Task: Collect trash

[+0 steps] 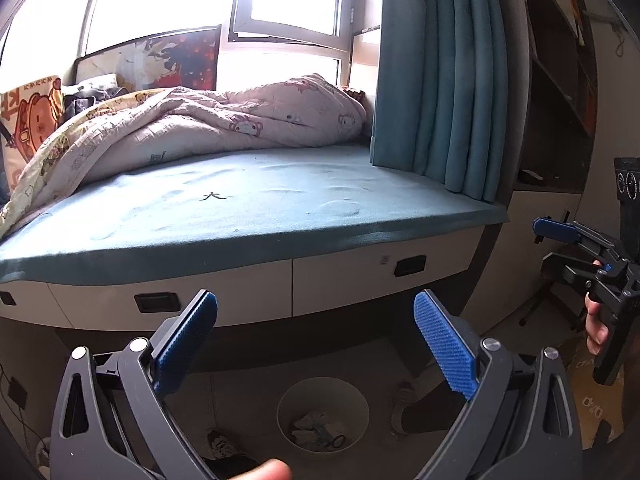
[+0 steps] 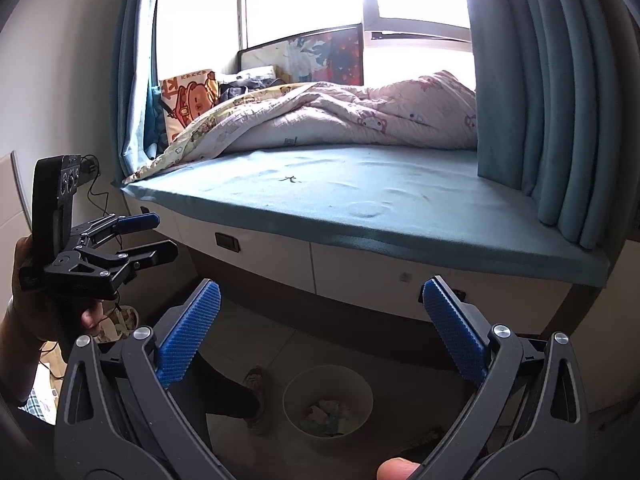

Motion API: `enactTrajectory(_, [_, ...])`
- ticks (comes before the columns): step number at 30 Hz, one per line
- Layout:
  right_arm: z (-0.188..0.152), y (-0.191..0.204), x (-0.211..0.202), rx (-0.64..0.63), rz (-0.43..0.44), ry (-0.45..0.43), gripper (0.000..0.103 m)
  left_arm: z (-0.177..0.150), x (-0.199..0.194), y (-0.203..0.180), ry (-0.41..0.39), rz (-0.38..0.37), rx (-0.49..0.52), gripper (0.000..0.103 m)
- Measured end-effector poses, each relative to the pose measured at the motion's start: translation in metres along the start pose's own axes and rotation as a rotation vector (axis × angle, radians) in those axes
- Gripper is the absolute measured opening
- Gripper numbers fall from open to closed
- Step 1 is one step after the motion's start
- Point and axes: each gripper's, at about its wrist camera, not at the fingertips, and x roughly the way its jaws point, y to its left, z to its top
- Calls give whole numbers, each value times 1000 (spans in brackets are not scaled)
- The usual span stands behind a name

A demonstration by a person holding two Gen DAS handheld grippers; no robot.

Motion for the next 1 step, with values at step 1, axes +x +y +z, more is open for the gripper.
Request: enactTrajectory(1, [0,-1,0,1,-1,1,98,0,1,1,0,6,0,97])
